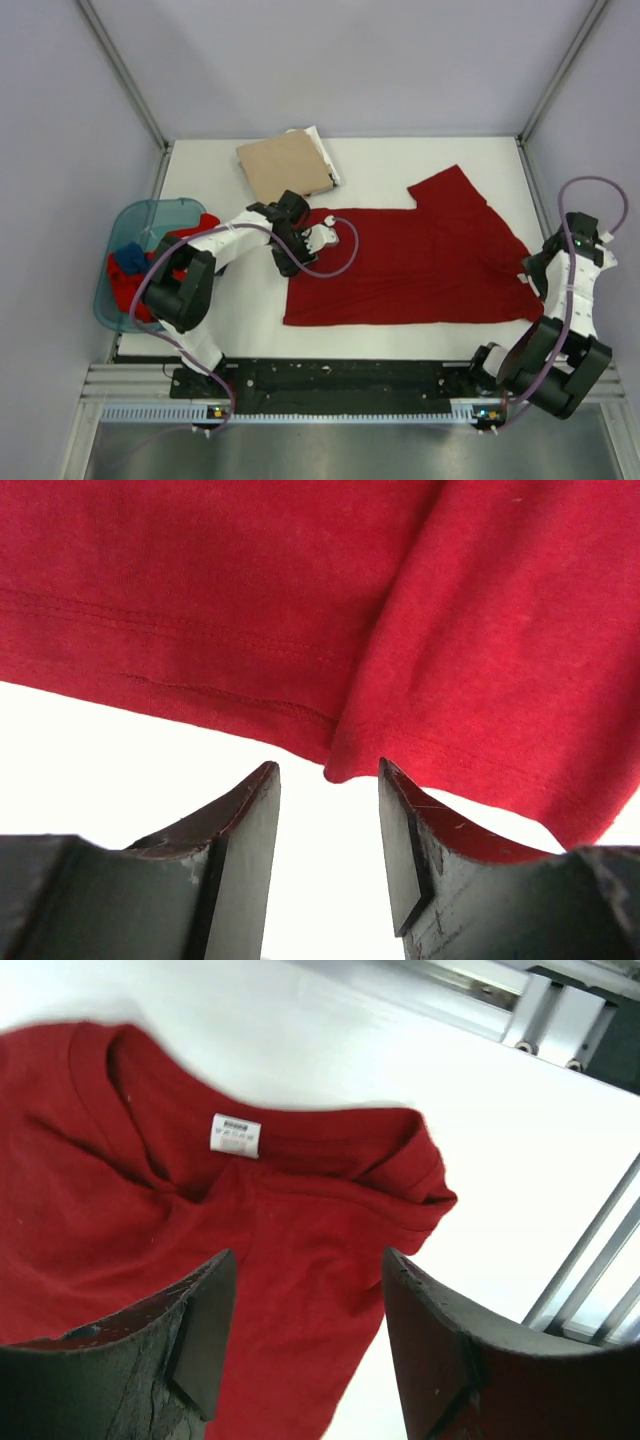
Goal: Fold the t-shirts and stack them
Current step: Fold the flattened tshirt in 1/3 of the way
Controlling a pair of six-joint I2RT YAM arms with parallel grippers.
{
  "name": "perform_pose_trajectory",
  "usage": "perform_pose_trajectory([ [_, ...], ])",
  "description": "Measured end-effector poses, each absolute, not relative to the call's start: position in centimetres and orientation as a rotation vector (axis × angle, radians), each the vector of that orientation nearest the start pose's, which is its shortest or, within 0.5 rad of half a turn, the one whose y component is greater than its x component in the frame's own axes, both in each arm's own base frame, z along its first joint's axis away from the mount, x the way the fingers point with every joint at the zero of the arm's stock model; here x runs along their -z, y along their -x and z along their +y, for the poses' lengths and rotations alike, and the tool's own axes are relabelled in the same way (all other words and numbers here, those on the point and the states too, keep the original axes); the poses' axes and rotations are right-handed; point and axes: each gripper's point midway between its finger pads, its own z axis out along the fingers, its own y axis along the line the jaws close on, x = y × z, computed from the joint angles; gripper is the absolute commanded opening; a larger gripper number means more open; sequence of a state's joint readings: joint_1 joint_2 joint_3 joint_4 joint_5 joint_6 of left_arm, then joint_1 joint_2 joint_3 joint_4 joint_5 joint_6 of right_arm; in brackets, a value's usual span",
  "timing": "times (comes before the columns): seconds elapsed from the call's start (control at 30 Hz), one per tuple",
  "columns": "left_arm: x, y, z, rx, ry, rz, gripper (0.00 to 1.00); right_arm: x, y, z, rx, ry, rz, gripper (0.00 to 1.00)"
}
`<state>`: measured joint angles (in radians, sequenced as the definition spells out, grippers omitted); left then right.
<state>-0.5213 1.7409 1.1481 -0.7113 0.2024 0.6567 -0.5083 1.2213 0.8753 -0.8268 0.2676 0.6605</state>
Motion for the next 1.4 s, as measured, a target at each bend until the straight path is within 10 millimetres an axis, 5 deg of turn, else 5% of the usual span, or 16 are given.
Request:
perform_pose_trajectory([
  [0.1,-5.1,-28.0,-18.1,0.322,-1.661,2.314,0.50,-9.1,-19.1,-15.0,0.280,-1.687,2.084,0.56],
  [0.3,-7.8,-23.3,-18.9,0.440,-1.831,2.169,0.59,-4.3,-16.1,-13.9,0.219,-1.923,2.072,0.57],
  [0.47,-5.6,-18.0,-18.5,0.480,-2.017,2.107,0.61,-2.8,-15.7,-14.0,0.219,-2.000,2.064,0.55],
  [0.63,-2.4,-16.4,-17.8,0.421,-2.112,2.107,0.60,-2.2,-15.6,-15.0,0.230,-2.044,2.024,0.50],
  [0.73,-1.5,-16.7,-18.0,0.351,-2.133,2.083,0.51,-1.8,-15.4,-15.5,0.232,-2.074,2.008,0.38],
  [0.8,-1.4,-17.2,-18.0,0.303,-2.120,2.078,0.24,-1.5,-15.4,-15.7,0.210,-2.095,1.997,0.15],
  [0.87,-1.3,-17.9,-18.2,0.269,-2.090,2.072,0.00,-1.5,-15.8,-16.0,0.175,-2.111,1.973,0.05],
  [1.03,-1.4,-17.8,-18.4,0.281,-2.055,2.074,0.00,-1.7,-15.6,-16.4,0.151,-2.132,1.938,0.00],
  [1.2,-1.5,-17.1,-18.8,0.333,-2.077,2.042,0.00,-3.0,-13.4,-17.0,0.200,-2.188,1.815,0.00],
  [1.4,-1.7,-11.7,-19.4,0.560,-2.244,1.969,0.00,-4.3,-9.8,-17.3,0.341,-2.315,1.584,0.00],
])
